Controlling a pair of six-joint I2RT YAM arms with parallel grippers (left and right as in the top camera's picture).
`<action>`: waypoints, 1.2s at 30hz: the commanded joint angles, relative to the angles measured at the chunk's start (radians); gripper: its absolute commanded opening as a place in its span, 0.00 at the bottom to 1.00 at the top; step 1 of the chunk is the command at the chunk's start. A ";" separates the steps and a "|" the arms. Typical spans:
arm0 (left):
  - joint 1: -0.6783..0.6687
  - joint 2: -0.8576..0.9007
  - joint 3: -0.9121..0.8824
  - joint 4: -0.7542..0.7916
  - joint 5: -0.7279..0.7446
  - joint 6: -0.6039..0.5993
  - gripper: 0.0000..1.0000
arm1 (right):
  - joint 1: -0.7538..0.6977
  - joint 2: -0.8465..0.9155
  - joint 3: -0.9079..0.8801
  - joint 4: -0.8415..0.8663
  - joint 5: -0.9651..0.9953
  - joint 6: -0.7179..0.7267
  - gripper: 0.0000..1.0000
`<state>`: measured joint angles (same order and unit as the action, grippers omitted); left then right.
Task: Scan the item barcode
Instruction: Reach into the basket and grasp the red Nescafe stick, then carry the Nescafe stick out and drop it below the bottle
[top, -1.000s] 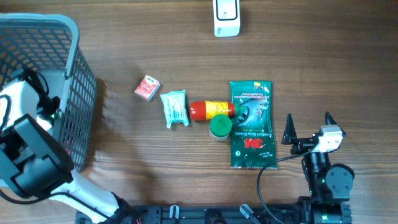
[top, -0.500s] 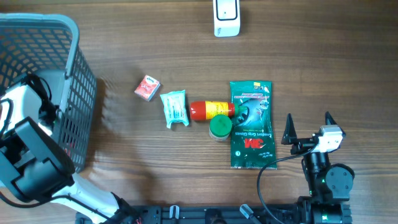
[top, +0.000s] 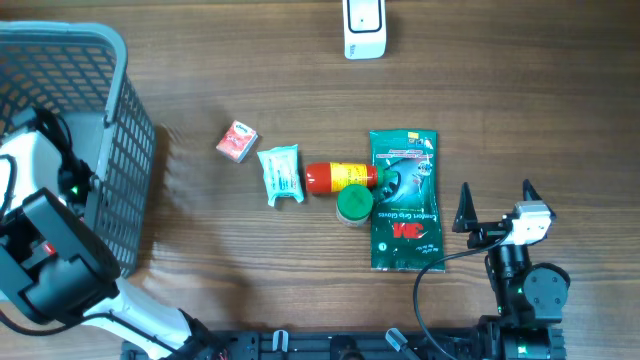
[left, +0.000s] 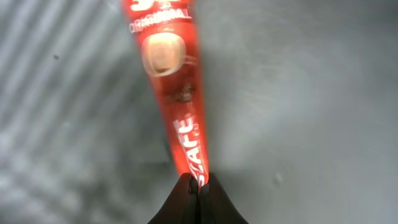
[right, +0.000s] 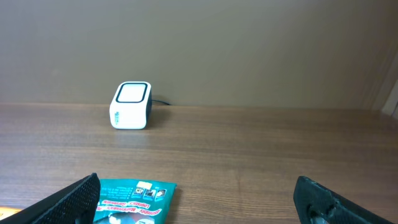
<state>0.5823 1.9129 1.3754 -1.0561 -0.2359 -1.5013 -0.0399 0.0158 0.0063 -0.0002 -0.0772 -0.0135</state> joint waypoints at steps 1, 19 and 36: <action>0.004 -0.066 0.167 -0.090 -0.019 0.115 0.04 | 0.003 -0.002 -0.001 0.002 0.013 -0.010 1.00; -0.140 -0.680 0.248 -0.174 0.101 0.203 0.04 | 0.003 -0.002 -0.001 0.002 0.013 -0.010 1.00; -1.310 -0.649 -0.126 -0.270 -0.158 -0.296 0.04 | 0.003 -0.002 -0.001 0.002 0.013 -0.010 1.00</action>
<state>-0.5816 1.2026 1.3708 -1.3602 -0.3187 -1.5349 -0.0399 0.0158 0.0063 -0.0002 -0.0772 -0.0135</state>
